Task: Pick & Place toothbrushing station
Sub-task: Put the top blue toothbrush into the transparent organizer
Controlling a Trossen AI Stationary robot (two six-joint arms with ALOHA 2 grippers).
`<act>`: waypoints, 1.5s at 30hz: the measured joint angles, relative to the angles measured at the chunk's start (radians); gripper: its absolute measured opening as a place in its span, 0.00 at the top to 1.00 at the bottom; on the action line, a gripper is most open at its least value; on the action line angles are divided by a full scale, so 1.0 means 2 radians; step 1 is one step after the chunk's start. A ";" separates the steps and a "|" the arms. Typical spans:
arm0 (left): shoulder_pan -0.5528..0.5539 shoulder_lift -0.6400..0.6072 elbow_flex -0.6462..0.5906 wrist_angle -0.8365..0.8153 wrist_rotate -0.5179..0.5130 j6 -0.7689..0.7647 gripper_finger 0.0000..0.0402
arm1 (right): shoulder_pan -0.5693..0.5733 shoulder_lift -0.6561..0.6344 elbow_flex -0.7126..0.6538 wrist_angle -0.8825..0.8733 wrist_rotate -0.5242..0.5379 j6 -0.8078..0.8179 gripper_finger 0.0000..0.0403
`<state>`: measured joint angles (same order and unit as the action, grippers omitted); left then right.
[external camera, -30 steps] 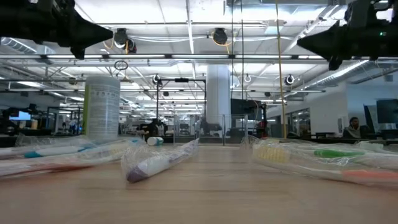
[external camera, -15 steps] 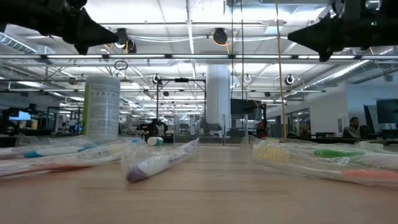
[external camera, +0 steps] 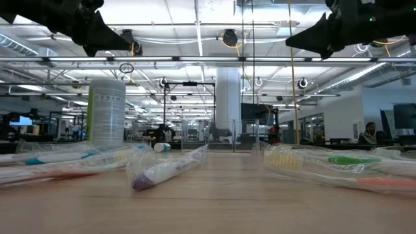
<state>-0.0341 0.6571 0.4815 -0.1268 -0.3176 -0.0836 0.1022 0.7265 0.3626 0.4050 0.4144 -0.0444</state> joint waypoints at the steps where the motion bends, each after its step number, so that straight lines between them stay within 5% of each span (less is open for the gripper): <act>1: 0.000 0.005 0.003 -0.008 0.000 0.000 0.95 | -0.003 0.006 0.000 -0.002 0.000 0.000 0.99; 11: 0.000 0.061 0.009 -0.024 0.001 -0.014 0.92 | -0.043 0.058 0.001 -0.007 0.002 0.002 0.95; 24: 0.047 0.140 0.009 -0.031 0.017 -0.026 0.63 | -0.054 0.085 0.001 -0.007 0.001 0.007 0.71; 45: 0.122 0.323 0.009 -0.014 0.084 -0.012 0.62 | -0.055 0.090 0.001 -0.007 0.001 0.007 0.68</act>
<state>0.2092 1.3031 0.4992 -0.1540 -0.1486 -0.1074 -0.0071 0.9059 0.3637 0.3916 0.4171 -0.0296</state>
